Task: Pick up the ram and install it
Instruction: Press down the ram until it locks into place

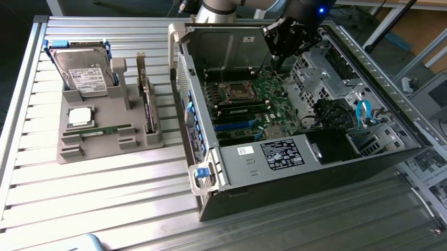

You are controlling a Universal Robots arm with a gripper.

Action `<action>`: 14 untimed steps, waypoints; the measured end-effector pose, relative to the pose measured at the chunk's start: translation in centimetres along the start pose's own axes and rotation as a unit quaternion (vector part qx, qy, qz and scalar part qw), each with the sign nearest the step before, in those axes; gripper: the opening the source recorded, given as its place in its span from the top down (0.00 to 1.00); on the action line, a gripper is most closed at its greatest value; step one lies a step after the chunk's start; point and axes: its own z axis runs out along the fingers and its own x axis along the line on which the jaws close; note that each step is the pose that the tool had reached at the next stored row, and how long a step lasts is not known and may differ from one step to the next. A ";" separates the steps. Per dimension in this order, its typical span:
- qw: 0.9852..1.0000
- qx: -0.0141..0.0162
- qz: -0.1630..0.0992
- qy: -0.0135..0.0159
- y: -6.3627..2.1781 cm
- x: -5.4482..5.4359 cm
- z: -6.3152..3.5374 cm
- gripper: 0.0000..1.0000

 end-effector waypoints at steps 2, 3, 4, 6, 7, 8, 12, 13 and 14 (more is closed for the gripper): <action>1.000 0.000 0.006 0.000 0.00 0.0 0.00 0.89; 1.000 0.000 0.010 0.000 0.00 0.0 0.00 0.89; 1.000 0.000 0.012 0.000 0.00 0.0 0.00 0.89; 1.000 -0.001 0.018 0.000 0.00 0.0 0.00 0.89; 1.000 -0.001 0.021 0.000 0.00 0.0 0.00 0.89; 1.000 -0.001 0.024 0.000 0.00 0.0 0.01 0.89; 0.999 -0.001 0.038 0.000 0.00 0.0 0.01 0.89; 0.999 -0.001 0.041 0.000 0.00 0.0 0.01 0.89; 0.999 -0.001 0.044 0.000 0.00 0.0 0.01 0.89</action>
